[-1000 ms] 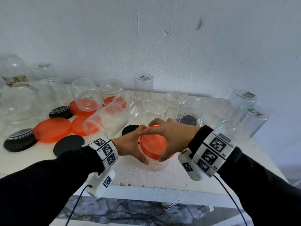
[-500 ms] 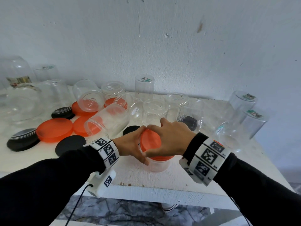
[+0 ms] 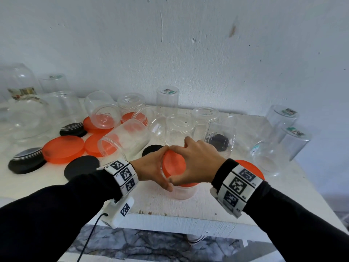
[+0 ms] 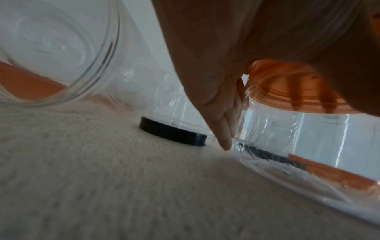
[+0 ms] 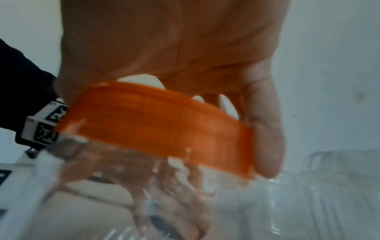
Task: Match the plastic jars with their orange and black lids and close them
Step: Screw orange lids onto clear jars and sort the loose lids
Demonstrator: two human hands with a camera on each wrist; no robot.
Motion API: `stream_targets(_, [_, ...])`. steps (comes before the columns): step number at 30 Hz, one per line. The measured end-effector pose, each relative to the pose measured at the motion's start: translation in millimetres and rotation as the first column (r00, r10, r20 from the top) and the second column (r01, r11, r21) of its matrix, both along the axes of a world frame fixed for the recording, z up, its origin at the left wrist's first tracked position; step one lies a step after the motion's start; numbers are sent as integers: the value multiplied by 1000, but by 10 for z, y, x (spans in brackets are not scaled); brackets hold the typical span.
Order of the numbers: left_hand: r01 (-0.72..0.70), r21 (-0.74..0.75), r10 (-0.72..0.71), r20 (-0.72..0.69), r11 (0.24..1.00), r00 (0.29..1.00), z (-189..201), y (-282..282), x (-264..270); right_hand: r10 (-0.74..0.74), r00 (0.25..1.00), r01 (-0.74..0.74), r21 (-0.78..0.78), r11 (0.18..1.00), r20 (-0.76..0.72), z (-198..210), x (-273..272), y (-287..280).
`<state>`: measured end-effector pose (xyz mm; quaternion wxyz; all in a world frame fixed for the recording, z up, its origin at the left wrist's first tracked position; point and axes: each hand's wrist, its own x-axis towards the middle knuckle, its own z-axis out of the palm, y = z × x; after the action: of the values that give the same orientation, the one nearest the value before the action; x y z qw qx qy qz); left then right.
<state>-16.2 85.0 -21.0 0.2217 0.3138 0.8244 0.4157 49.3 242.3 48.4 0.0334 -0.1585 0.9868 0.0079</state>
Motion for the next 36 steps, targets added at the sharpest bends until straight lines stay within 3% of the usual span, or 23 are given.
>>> stream_targets(3, [-10, -38, 8, -38, 999, 999, -2, -1, -9, -101, 993, 102, 20, 995, -53, -49, 28, -74])
stream_targets(6, [-3, -34, 3, -2, 999, 1000, 0, 3, -15, -101, 993, 104, 71, 992, -53, -31, 52, -94])
stream_targets(9, [5, -12, -4, 43, 1000, 999, -4, 1, -23, 9, 989, -17, 53, 998, 145, 78, 24, -7])
stream_targets(12, [10, -9, -10, 54, 1000, 999, -9, -4, -17, 109, 932, -111, -14, 994, 345, 176, -51, 83])
stream_targets(18, [-5, 12, 5, 0, 1000, 1000, 12, 9, 46, 157, 975, -158, -3, 987, 155, 163, -69, 68])
stream_targets(26, [-47, -92, 39, -86, 995, 996, 22, 13, 45, -133, 990, 135, 39, 990, -48, -18, 57, -122])
stream_targets(28, [-40, -73, 36, -55, 997, 998, 23, 8, 44, -106, 994, 106, 55, 993, -2, 19, 40, -91])
stream_targets(32, [-10, -20, 10, 6, 1000, 1000, 9, 6, 32, 92, 937, -87, -31, 996, 338, 177, -41, 101])
stream_targets(34, [-12, -16, 12, 23, 1000, 1000, 9, 8, 30, 143, 935, -134, -50, 990, 323, 178, -84, 145])
stream_targets(36, [-17, 2, 17, 18, 1000, 1000, 1, 10, 32, 156, 963, -146, -59, 987, 219, 146, -91, 138])
